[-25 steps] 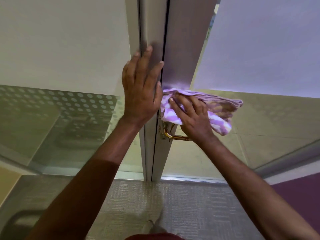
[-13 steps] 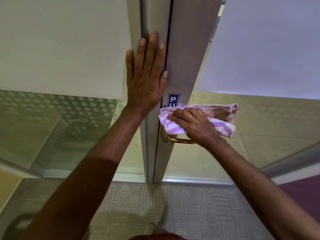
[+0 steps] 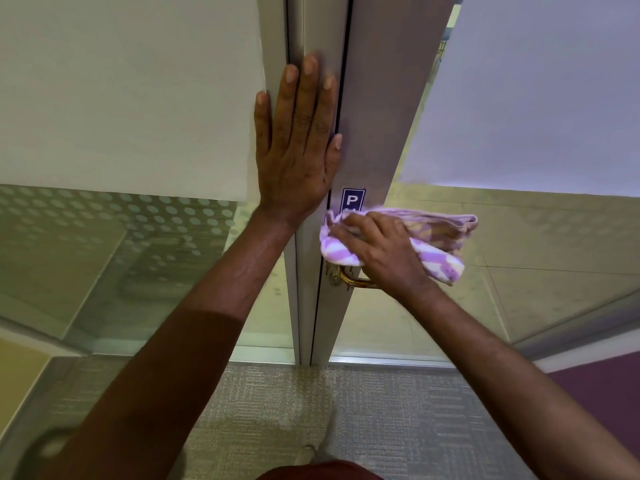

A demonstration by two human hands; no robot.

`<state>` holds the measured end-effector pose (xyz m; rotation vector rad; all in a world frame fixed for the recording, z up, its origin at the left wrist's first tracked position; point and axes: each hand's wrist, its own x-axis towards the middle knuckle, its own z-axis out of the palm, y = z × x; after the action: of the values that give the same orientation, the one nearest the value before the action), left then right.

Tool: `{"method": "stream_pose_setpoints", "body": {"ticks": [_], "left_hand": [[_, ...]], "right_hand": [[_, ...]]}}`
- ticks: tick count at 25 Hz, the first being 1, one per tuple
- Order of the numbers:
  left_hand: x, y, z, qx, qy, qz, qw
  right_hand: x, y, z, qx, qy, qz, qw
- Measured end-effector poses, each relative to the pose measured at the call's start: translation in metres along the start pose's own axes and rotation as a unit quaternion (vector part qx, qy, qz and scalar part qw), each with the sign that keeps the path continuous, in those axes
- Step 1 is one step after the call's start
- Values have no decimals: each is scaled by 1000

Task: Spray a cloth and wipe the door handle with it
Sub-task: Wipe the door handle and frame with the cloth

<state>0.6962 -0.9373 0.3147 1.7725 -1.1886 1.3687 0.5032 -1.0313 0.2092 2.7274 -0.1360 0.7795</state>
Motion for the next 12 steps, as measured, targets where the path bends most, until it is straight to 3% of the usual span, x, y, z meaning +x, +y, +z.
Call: {"method": "stream_pose_setpoints", "body": {"ticks": [2,4,6,9,12], "left_hand": [[0,0,-2,-4,2,-2,1000],[1,0,-3,-7,2,-3,1000],[2,0,-3,-12,-1,-2,1000],[2,-1,-4,-10,-10,-10,1000],[2,-1,-4,-10,-19,-14,1000]], "right_hand": [[-12,0,3,-14,-68,-43,997],[-12,4,1,-10,-78,-43,996],[-1,9,-9,8,-19,-7,1000],[24,22,-28,27,131,97,986],[39,13,-29,38,184,141,972]]}}
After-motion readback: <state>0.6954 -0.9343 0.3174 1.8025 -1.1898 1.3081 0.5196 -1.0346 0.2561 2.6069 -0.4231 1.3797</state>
